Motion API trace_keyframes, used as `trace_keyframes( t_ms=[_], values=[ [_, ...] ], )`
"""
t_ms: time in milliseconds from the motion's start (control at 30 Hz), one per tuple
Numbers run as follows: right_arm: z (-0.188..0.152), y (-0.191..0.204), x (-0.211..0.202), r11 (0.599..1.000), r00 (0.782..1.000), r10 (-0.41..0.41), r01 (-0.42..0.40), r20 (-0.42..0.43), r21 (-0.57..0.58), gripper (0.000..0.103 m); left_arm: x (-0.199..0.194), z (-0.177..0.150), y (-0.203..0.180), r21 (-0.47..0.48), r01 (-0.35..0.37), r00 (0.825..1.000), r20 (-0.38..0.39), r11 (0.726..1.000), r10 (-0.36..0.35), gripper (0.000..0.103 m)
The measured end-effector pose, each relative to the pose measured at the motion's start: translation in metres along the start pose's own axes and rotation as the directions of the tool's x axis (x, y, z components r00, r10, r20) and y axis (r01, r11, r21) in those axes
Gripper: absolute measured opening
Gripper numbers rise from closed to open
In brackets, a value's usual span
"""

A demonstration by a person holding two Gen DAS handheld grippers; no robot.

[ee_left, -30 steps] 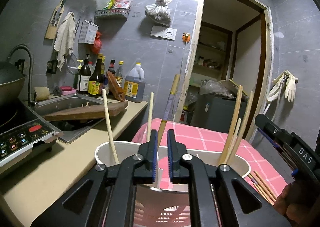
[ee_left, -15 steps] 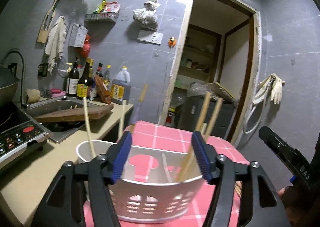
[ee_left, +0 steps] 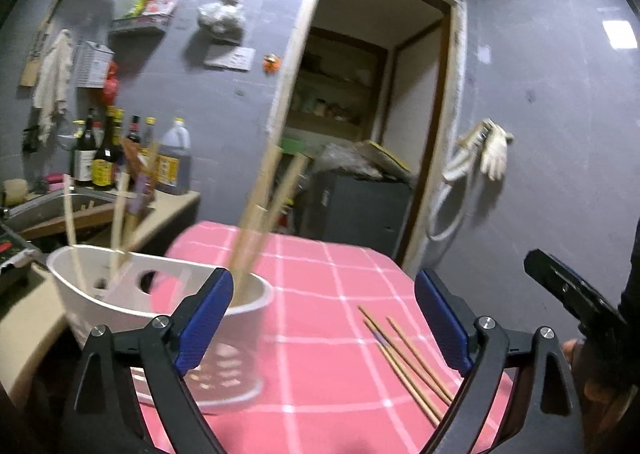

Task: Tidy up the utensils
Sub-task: 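Move both open tools back to the remaining chopsticks on the cloth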

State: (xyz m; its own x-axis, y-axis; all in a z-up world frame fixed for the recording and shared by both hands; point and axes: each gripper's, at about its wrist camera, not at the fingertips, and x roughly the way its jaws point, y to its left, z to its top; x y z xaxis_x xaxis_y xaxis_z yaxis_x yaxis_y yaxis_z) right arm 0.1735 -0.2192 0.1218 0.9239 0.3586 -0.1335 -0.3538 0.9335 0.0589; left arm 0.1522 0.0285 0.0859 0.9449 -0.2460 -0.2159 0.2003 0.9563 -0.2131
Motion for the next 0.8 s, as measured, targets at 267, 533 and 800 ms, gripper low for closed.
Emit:
trace_keyframes(
  t_ms=[267,533,800],
  values=[
    [-0.023,-0.038,0.006,0.998,0.99,-0.068,0.067,-0.125,-0.008,0.103,0.032,-0.024,-0.037,0.037,0.038,0.993,-0.116,0.999,-0.033,0.089],
    [-0.045,-0.053,0.025,0.999,0.961,-0.048,0.045,-0.273,-0.018,0.103,0.071,-0.051,-0.048,0.007,0.059,0.947,-0.317,0.998,-0.054,0.089],
    [-0.067,-0.064,0.051,1.0,0.897,-0.022,0.021,-0.441,-0.007,0.076,0.099,-0.067,-0.052,0.001,0.087,0.886,-0.456,0.996,-0.077,0.083]
  ],
)
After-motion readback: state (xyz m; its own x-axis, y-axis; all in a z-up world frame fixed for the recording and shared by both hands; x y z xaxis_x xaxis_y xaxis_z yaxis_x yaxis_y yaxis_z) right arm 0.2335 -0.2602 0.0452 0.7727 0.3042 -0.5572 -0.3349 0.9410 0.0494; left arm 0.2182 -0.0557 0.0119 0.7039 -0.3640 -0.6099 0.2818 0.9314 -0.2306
